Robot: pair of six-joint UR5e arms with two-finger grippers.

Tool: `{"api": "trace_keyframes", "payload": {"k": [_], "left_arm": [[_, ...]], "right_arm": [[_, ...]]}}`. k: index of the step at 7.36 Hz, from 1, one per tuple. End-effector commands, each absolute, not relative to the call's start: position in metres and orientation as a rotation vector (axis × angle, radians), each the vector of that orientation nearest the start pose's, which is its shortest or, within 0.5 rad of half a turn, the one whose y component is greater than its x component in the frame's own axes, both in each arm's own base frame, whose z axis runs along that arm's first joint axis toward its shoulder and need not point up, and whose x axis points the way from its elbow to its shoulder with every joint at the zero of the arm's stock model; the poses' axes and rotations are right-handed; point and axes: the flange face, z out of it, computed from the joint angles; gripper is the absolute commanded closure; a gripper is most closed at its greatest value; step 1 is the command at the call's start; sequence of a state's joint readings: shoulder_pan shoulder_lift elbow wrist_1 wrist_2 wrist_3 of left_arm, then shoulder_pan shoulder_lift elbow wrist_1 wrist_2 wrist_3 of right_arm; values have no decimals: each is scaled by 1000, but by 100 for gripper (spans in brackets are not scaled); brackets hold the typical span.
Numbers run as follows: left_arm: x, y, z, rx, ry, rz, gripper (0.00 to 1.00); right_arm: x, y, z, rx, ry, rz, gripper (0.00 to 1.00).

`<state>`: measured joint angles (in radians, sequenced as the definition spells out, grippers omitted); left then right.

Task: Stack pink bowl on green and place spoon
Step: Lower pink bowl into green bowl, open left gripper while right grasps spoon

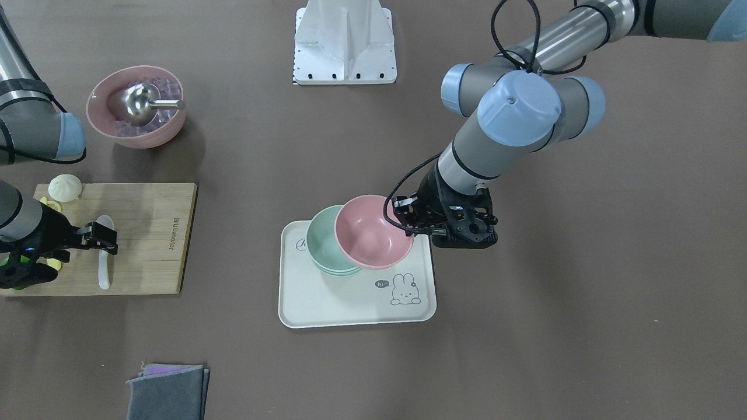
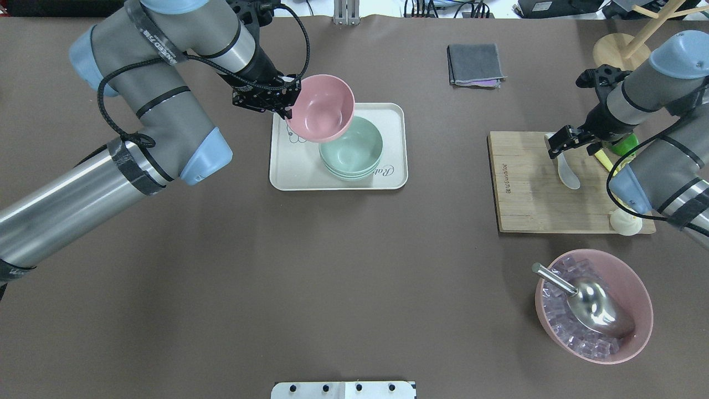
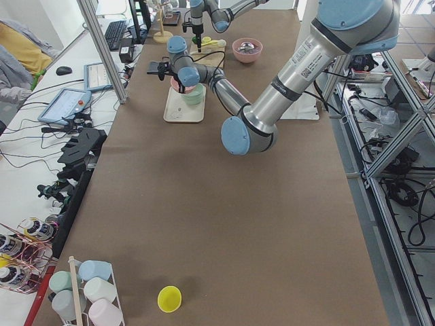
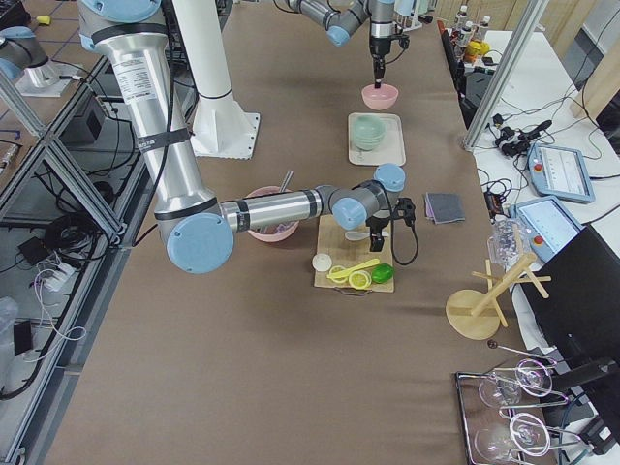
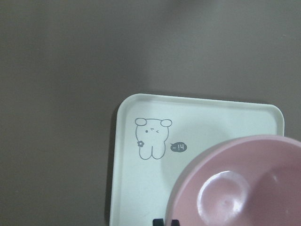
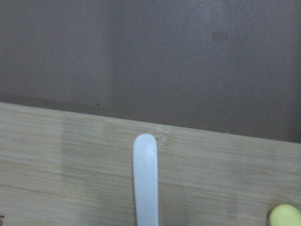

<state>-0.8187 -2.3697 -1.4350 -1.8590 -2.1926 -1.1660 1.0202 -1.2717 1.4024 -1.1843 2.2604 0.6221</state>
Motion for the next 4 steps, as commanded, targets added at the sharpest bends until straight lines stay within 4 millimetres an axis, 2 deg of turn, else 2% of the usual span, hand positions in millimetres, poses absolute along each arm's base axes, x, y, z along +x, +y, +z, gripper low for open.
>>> {"api": "trace_keyframes", "payload": {"k": [1, 3, 4], "left_arm": [[479, -578, 169, 53, 1079, -53, 100], [509, -571, 166, 110, 1045, -61, 100], [513, -569, 166, 107, 1044, -55, 100]], "right_arm": [[-285, -582, 533, 30, -836, -106, 2], [-288, -581, 533, 25, -835, -110, 2], [-290, -580, 537, 18, -831, -110, 5]]}}
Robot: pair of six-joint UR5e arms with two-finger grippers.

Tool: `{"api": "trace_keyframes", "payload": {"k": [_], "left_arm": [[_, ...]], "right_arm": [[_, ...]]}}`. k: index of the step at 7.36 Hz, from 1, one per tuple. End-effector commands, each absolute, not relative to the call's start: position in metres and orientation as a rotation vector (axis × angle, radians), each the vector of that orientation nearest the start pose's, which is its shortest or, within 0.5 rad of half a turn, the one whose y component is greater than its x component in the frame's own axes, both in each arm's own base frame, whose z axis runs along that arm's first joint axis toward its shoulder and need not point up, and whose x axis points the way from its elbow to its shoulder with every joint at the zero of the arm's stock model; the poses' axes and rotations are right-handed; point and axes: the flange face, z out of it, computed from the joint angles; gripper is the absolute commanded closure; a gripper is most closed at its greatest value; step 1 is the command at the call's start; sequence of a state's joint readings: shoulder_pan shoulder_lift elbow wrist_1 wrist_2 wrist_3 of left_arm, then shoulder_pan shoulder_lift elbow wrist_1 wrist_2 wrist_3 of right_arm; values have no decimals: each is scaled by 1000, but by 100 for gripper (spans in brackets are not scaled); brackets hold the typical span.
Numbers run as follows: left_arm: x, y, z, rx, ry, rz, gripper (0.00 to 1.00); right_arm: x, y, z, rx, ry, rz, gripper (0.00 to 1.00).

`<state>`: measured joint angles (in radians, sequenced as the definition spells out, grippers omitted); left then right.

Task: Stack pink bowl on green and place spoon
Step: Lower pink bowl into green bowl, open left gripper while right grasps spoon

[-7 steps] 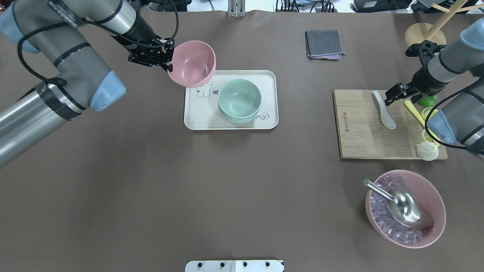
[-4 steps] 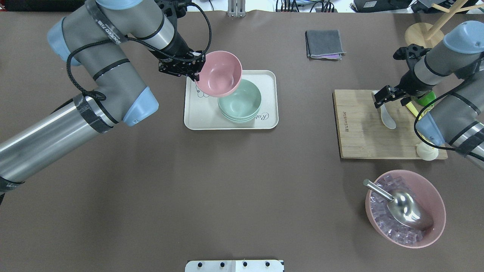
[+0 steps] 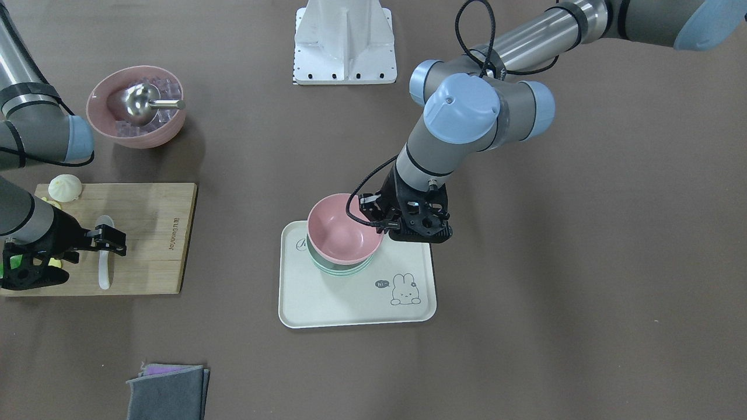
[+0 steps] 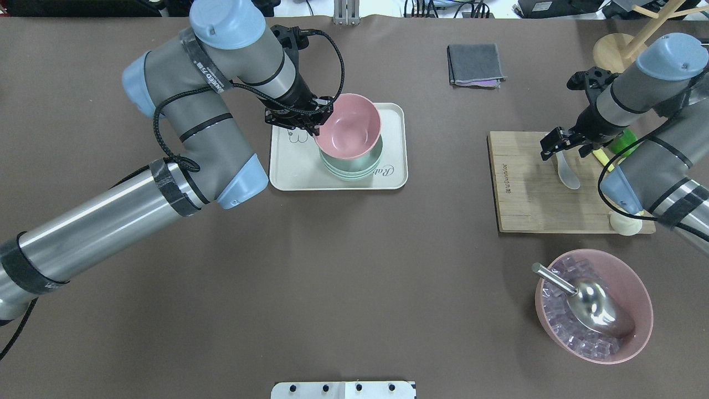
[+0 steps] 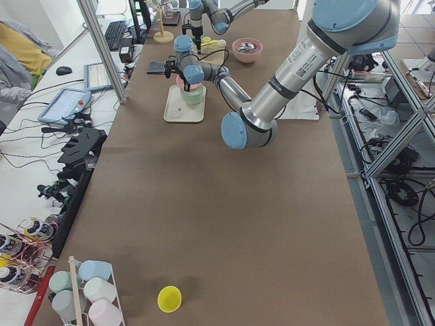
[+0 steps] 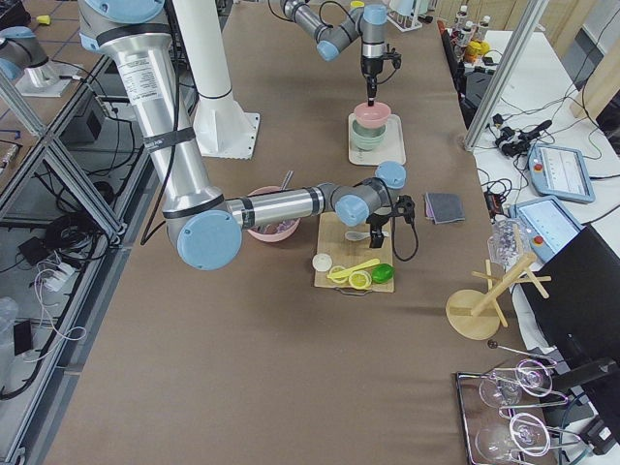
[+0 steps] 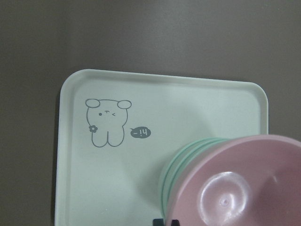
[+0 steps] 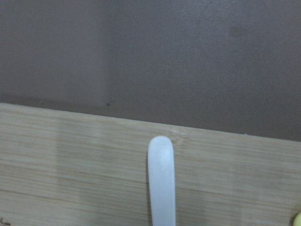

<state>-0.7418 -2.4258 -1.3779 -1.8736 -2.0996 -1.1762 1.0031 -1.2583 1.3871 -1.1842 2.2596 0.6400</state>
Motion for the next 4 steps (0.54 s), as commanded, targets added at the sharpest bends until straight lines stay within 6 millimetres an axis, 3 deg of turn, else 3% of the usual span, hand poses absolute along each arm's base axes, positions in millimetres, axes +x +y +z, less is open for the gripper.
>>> {"api": "trace_keyframes", "payload": {"k": [1, 2, 3, 4], "left_arm": [[513, -569, 165, 113, 1051, -51, 100], [513, -569, 165, 119, 1058, -47, 10], [514, -569, 166, 118, 1057, -48, 2], [514, -569, 166, 117, 1056, -49, 2]], "right_arm": [[-290, -580, 539, 15, -830, -109, 16], [-289, -580, 540, 14, -829, -107, 52], [-290, -581, 536, 18, -833, -108, 100], [-291, -582, 532, 23, -838, -111, 100]]}}
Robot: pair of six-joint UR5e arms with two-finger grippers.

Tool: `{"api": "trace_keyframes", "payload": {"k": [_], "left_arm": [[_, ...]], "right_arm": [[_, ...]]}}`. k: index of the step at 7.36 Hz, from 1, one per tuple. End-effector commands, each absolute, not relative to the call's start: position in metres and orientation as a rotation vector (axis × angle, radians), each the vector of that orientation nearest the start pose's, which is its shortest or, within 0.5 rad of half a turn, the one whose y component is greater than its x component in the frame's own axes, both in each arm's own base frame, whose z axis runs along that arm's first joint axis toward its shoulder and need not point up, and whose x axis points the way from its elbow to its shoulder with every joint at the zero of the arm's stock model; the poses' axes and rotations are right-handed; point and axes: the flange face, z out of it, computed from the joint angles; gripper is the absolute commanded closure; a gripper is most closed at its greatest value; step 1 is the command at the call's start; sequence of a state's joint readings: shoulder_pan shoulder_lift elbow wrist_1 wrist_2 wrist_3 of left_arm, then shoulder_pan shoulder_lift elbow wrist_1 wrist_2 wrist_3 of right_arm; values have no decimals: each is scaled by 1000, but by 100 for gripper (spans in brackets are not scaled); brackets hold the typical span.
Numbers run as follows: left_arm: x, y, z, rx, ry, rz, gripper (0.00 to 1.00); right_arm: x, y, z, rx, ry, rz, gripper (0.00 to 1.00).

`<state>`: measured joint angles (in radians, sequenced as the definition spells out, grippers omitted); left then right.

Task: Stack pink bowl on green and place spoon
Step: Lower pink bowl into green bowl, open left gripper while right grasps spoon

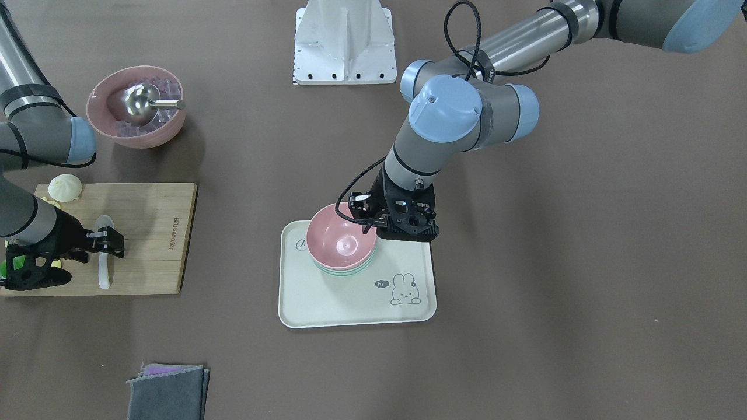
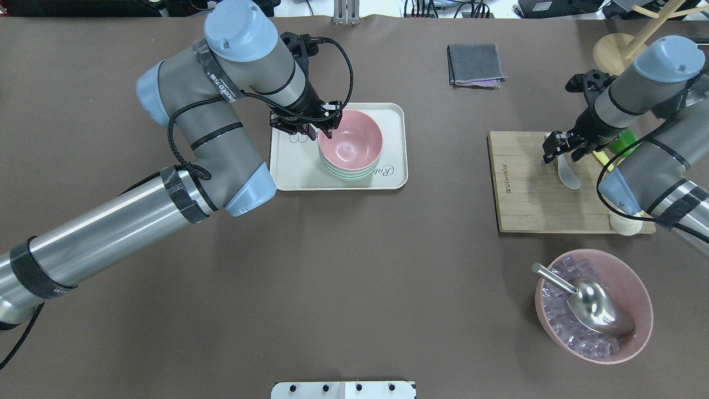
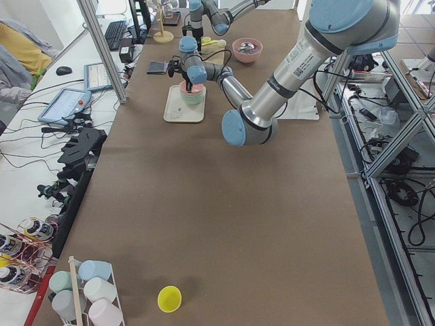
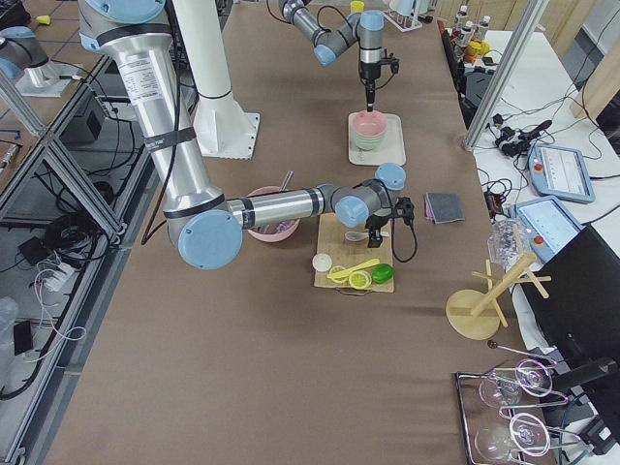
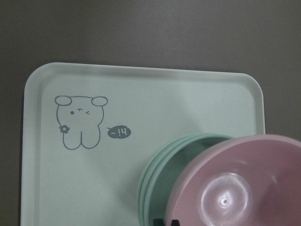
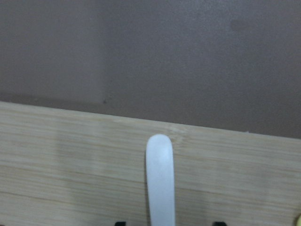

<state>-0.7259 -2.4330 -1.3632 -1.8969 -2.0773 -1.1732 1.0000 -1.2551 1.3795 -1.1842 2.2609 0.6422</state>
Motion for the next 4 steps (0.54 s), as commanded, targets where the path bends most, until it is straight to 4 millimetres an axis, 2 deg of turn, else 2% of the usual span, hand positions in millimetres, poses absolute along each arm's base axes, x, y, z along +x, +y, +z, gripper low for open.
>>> {"api": "trace_keyframes", "payload": {"k": [1, 3, 4], "left_arm": [[514, -569, 166, 117, 1055, -51, 2], [510, -570, 168, 119, 1054, -52, 2], [481, -577, 190, 110, 1055, -57, 3]], "right_arm": [[-292, -584, 527, 29, -842, -114, 100], [-289, -592, 516, 34, -850, -109, 100], [-294, -612, 479, 36, -853, -87, 100]]}}
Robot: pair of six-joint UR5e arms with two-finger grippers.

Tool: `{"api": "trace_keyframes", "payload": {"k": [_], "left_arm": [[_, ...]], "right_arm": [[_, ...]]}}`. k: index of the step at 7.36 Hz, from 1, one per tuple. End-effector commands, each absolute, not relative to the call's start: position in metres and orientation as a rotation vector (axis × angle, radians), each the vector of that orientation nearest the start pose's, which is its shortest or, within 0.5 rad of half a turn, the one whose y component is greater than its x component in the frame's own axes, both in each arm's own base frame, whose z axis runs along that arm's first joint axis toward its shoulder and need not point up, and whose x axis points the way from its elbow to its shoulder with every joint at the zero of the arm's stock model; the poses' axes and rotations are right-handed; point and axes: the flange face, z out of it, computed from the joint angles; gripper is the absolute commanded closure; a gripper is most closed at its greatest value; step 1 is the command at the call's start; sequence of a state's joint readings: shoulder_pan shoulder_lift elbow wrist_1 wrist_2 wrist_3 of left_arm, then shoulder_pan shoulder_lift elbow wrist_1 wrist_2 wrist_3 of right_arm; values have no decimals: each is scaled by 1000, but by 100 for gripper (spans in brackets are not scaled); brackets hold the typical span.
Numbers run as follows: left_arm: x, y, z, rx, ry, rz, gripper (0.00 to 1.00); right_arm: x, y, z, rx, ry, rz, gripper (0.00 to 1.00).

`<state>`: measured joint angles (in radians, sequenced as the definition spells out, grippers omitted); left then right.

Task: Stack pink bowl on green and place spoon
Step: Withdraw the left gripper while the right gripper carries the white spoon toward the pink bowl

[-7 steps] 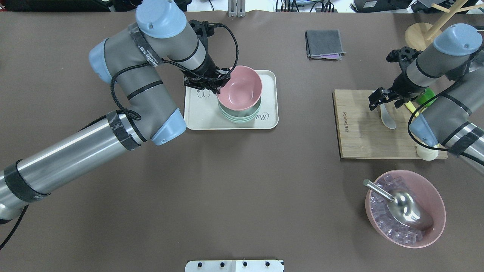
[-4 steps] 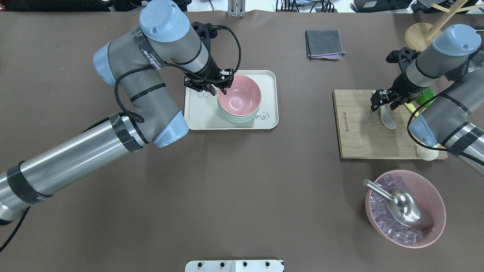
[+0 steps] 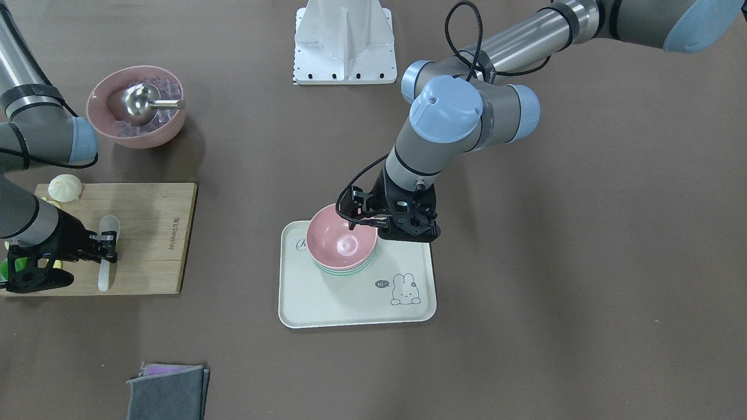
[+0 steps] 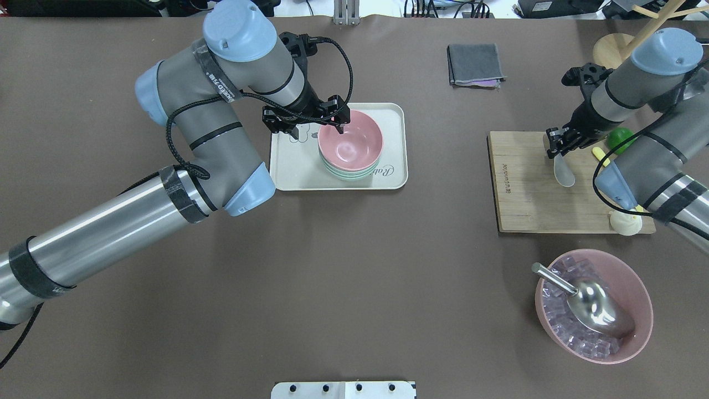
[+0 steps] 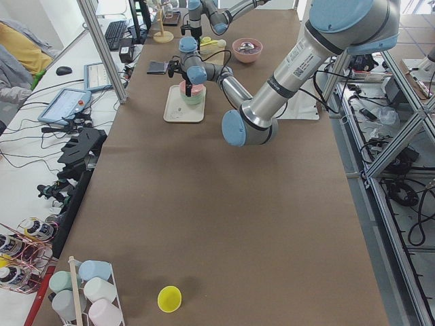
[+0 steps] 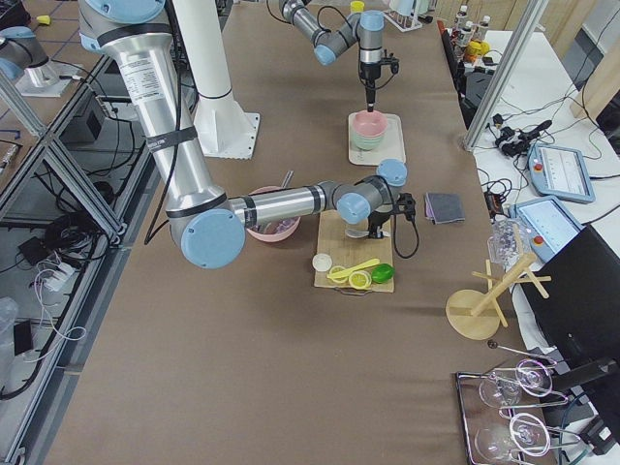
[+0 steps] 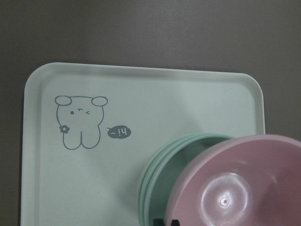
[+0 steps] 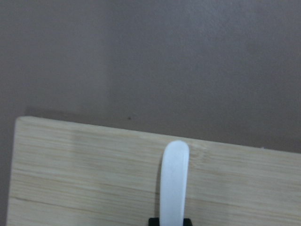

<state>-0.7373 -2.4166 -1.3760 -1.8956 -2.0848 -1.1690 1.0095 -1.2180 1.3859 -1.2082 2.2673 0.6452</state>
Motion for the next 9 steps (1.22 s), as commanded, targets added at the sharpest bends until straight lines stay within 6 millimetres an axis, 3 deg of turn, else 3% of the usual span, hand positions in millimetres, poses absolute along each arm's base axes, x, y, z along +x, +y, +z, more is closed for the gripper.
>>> {"api": "trace_keyframes", "payload": {"k": [1, 2, 3, 4, 5, 7, 9], "left_arm": [[444, -573, 219, 113, 1059, -13, 2], [398, -567, 261, 122, 1052, 36, 2], [356, -567, 299, 154, 1034, 83, 2], [317, -565, 339, 158, 1019, 127, 2], [291, -565, 367, 162, 1005, 149, 2], [281, -565, 386, 167, 984, 164, 2], [283, -565, 386, 163, 982, 159, 2]], "right_arm": [[-303, -626, 438, 36, -874, -31, 100], [-319, -637, 391, 22, -913, 70, 100], [-347, -639, 342, -6, -955, 150, 100], [-385, -634, 287, -49, -998, 224, 100], [-416, -627, 242, -47, -1019, 277, 100], [-487, -597, 204, -24, -1016, 292, 100], [-514, -586, 199, -33, -1065, 319, 100]]}}
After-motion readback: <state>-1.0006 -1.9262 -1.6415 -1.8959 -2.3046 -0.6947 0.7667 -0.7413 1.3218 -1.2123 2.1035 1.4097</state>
